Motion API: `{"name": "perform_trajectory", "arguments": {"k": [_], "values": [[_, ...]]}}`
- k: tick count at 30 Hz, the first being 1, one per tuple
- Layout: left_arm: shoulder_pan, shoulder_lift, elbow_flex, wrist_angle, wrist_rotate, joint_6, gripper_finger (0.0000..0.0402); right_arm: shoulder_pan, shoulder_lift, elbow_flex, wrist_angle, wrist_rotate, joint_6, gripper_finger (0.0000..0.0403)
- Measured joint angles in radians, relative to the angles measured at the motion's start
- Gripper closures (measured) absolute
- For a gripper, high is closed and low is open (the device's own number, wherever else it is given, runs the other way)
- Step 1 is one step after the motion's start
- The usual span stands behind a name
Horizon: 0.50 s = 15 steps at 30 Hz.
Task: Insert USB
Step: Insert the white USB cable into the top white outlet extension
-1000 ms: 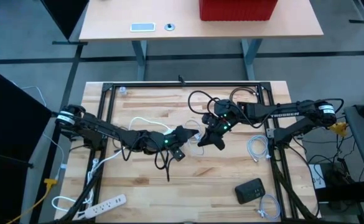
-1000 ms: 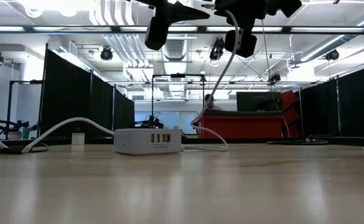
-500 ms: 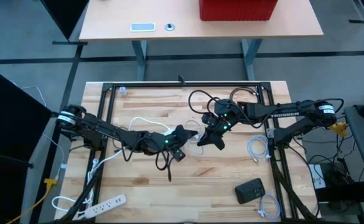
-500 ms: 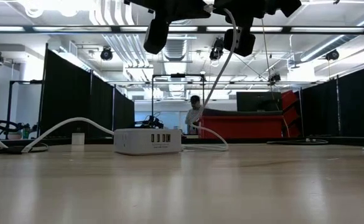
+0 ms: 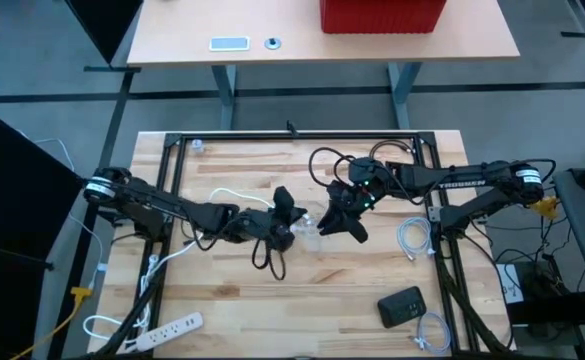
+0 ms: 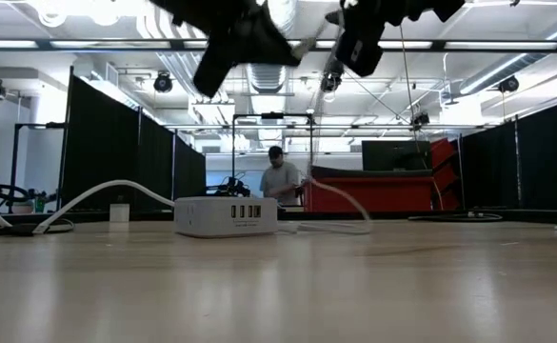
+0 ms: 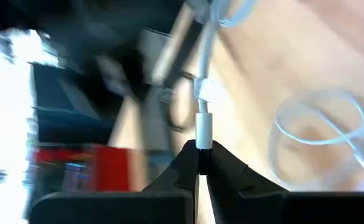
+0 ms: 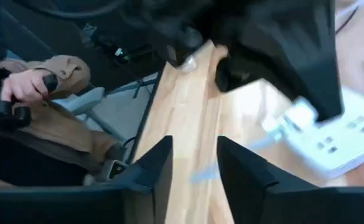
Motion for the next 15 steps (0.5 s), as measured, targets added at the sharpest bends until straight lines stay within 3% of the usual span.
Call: {"name": "perform_trajectory", "arguments": {"k": [5,9,15], "values": [[0.069,0.000,0.006,-0.069,0.045,-0.246,0.0395,0.030,-0.015,0.002,-0.039,0.306,-0.164,0.0265],[0.129,0.003,0.060,-0.228,0.106,-0.412,0.0395,0.061,0.003,0.001,-0.060,0.529,-0.338,0.0262],[0.192,0.003,0.113,-0.377,0.331,-0.587,0.0395,0.068,0.028,0.001,-0.013,0.602,-0.487,0.0278]]}}
